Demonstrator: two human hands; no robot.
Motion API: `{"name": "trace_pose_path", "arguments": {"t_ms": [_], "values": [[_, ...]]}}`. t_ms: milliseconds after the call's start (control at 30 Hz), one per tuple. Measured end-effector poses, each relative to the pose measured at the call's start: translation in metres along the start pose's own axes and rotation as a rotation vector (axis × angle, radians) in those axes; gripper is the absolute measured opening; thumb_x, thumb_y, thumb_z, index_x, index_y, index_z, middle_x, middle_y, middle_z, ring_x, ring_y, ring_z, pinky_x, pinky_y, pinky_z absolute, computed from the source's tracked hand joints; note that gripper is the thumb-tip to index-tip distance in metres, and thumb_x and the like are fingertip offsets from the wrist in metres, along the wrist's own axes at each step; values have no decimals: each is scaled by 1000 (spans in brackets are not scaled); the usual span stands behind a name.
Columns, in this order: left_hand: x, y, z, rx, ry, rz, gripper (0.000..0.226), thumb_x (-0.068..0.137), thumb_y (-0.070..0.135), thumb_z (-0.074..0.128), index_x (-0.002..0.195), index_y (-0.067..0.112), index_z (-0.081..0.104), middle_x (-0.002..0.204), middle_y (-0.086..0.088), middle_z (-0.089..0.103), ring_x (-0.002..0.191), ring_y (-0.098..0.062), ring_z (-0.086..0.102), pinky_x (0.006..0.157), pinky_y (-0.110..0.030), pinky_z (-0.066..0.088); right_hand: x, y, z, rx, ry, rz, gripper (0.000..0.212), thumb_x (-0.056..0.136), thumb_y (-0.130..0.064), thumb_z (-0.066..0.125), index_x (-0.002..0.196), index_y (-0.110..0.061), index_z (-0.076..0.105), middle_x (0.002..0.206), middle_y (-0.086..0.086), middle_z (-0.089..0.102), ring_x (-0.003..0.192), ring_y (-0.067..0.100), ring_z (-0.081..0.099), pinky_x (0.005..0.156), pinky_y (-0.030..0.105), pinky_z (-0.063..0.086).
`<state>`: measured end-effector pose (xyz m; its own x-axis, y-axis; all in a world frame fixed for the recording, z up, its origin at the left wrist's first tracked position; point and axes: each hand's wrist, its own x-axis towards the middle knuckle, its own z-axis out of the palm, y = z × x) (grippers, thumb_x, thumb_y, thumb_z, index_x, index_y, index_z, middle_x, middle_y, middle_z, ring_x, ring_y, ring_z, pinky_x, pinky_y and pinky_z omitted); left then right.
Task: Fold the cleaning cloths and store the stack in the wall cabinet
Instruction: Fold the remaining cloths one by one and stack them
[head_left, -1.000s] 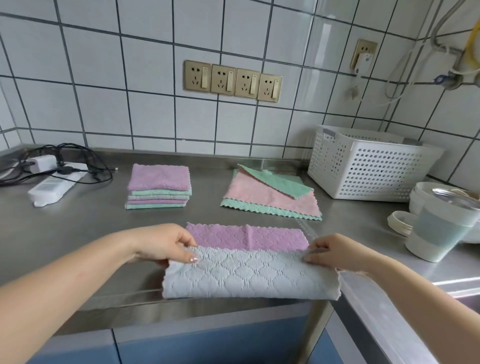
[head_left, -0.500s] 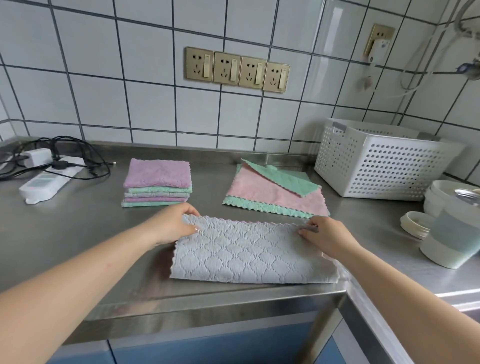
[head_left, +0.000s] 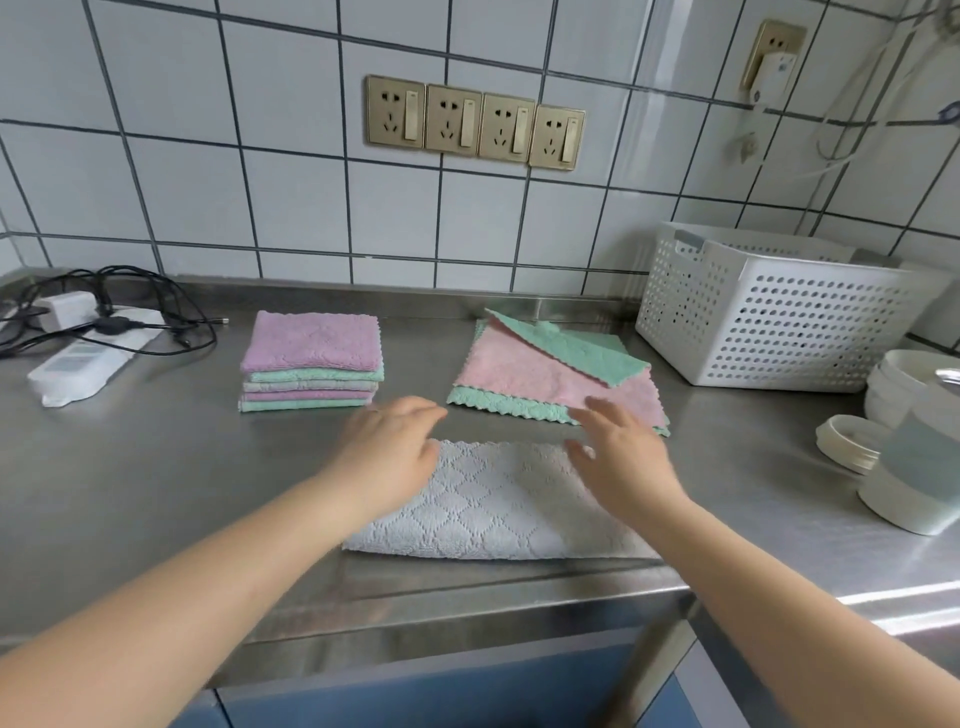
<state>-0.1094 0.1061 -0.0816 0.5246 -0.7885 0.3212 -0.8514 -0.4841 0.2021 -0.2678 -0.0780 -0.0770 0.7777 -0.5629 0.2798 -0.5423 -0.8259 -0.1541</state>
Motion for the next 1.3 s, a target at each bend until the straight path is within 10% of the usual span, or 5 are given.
{"name": "trace_pose_path", "arguments": {"t_ms": [267,767,967,1033,1300], "values": [[-15,45,45,56,-262,55,52,100,32,23,150,20,14,159,5,7,146,-10,5,118,-36,2,-28,-41,46,-12,-253,-101,62,91,-52,8,149,-32,18,159,-4,14,147,14,7,117,44,10],[-21,6,34,96,-355,-112,68,94,59,22,150,23,8,159,3,-1,146,-14,-2,119,-39,-1,-32,24,26,-109,-372,105,74,87,-73,13,150,-35,6,160,-4,2,147,16,-2,118,49,5],[-37,22,25,-48,-4,245,38,88,38,41,118,27,64,123,9,62,118,-11,55,116,-45,17,-34,7,22,-220,-131,-61,47,97,-47,32,139,-29,44,153,-5,30,145,14,18,117,47,3],[-47,42,16,-110,-61,382,31,89,35,45,107,28,69,109,10,67,103,-13,60,105,-35,40,-27,-6,21,-122,-74,-171,36,97,-32,41,130,-30,54,146,-9,41,139,13,32,117,44,6],[-47,70,22,157,-81,472,5,64,21,68,68,22,68,63,3,59,58,-22,62,49,-25,48,16,-42,33,32,-190,-214,29,94,-16,45,113,-24,66,123,-2,61,107,24,59,83,34,51]]}}
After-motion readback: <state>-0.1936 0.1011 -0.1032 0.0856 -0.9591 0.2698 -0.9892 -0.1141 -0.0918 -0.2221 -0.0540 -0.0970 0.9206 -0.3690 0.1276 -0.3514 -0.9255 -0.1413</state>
